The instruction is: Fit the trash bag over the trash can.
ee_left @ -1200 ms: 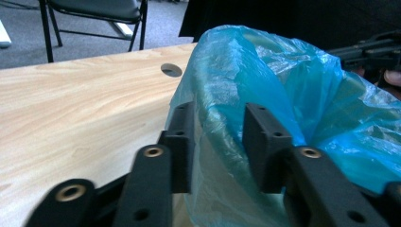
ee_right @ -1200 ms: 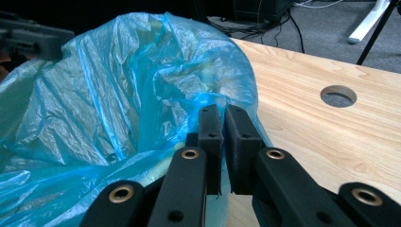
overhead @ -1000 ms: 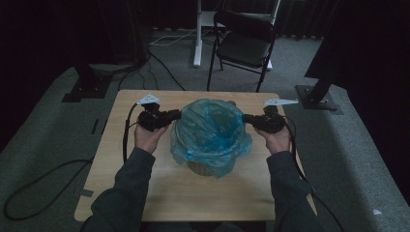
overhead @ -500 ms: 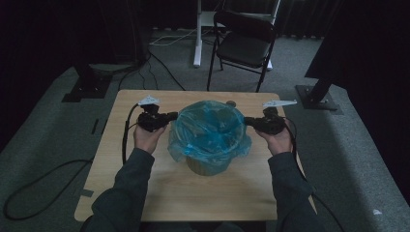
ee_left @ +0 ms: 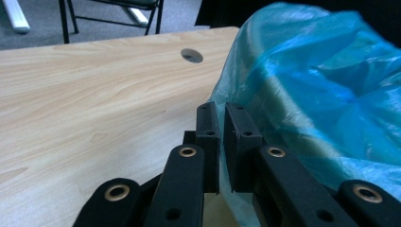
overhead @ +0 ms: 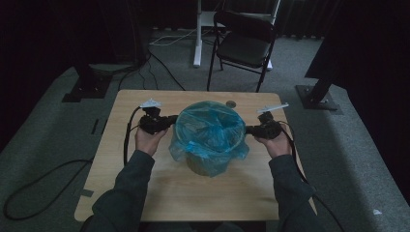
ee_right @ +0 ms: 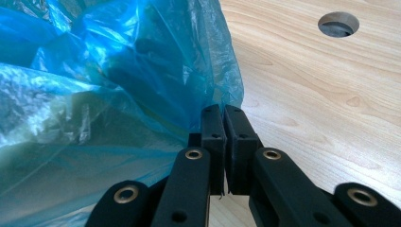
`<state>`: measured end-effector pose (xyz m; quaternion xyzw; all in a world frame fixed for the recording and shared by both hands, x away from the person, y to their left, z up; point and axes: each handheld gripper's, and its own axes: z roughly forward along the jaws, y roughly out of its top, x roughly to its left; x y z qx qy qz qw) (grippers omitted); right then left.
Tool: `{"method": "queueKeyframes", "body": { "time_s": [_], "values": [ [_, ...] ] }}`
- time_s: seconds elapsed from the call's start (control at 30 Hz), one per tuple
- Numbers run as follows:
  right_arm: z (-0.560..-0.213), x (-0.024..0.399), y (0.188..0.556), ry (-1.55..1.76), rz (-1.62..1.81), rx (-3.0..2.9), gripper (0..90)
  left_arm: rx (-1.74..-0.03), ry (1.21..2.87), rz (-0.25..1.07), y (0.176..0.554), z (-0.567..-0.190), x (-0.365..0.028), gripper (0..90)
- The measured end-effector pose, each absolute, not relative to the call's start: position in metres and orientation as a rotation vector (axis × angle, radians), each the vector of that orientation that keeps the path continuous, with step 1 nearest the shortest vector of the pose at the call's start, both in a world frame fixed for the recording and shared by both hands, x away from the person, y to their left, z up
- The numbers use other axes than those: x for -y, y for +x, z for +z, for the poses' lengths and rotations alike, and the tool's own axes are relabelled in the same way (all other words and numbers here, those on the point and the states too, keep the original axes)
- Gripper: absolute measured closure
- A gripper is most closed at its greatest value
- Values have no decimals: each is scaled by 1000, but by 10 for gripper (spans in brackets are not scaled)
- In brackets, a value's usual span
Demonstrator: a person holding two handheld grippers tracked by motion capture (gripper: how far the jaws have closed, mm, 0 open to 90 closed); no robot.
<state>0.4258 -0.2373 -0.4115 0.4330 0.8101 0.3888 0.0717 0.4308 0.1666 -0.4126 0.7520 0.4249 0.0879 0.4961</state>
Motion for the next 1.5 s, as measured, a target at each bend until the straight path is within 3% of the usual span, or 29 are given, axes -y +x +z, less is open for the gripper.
{"method": "queueKeyframes", "body": {
  "time_s": [0.17,1.03,1.5],
  "values": [
    [-408,235,422,1243,1207,-2409,857,-1072,1867,216,434,-421,-164,888],
    [-426,227,401,1118,1295,-2613,890,-973,1866,172,429,-428,-162,841],
    [-390,244,404,1157,1254,-2377,720,-996,1788,208,426,-413,-185,756]
  ]
}}
